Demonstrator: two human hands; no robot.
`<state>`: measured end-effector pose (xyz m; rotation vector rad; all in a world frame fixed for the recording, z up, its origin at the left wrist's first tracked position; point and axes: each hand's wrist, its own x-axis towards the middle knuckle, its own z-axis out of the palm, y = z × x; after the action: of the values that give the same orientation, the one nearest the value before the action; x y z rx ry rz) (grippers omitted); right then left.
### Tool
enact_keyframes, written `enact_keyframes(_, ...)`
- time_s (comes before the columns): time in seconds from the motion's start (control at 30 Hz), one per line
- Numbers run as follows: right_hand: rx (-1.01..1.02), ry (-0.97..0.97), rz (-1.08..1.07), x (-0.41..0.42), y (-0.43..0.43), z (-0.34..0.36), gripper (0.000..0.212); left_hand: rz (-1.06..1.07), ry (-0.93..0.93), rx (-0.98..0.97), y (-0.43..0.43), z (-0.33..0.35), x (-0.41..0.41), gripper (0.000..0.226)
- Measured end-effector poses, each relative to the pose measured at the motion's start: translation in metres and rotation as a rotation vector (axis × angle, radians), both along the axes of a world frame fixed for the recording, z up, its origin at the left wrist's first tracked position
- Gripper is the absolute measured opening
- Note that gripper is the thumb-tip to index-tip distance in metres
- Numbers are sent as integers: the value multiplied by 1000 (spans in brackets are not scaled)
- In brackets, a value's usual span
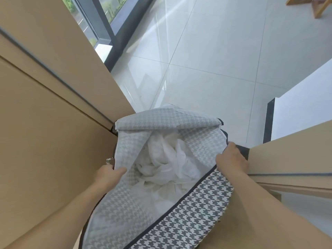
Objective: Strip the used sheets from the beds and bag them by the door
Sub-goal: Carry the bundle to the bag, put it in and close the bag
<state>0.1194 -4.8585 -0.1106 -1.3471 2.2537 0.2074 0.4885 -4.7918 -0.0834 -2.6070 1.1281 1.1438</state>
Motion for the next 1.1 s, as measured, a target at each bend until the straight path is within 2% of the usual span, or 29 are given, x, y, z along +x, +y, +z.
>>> enact_keyframes(0.13, -70, 11, 153, -6, 8, -2, 25, 67, -172, -129, -32, 9, 12, 62)
enact_keyframes(0.27, -80, 36, 285, -13, 24, -10, 13, 99, -265, -142, -63, 1, 37, 70)
enact_keyframes(0.3, -66, 43, 287, -13, 26, -12, 13, 103, -254, -142, -71, -2, 43, 73)
enact_keyframes(0.37, -24, 42, 247, -12, 19, -13, 37, 128, -155, -131, -91, -16, 57, 74)
enact_keyframes(0.43, 49, 5, 163, -4, -2, -9, 71, 189, -25, -99, -114, -32, 69, 67)
enact_keyframes(0.5, 88, -33, 69, 4, -27, -11, 88, 254, 86, -103, -133, -48, 77, 55)
enact_keyframes(0.57, 66, -11, 10, 9, -50, -19, 86, 287, 164, -104, -146, -61, 81, 48)
enact_keyframes(0.63, -12, -15, -63, 11, -71, -31, 73, 294, 183, -100, -155, -75, 83, 44)
enact_keyframes(0.7, -98, -149, -219, 11, -91, -42, 67, 289, 176, -102, -162, -88, 86, 43)
enact_keyframes(0.8, -143, -409, -388, 13, -119, -51, 82, 302, 221, -121, -171, -102, 89, 29)
enact_keyframes(0.9, -123, -479, -410, 12, -139, -61, 87, 330, 313, -162, -176, -111, 91, 7)
enact_keyframes(0.93, -128, -496, -419, 13, -144, -63, 85, 347, 345, -205, -177, -111, 90, 7)
enact_keyframes(1.0, -139, -507, -428, 15, -151, -66, 73, 384, 442, -297, -179, -107, 85, 29)
enact_keyframes(1.03, -144, -514, -429, 16, -153, -68, 60, 393, 492, -322, -180, -103, 83, 40)
enact_keyframes(1.1, -165, -523, -451, 17, -155, -70, 30, 396, 552, -308, -180, -97, 80, 44)
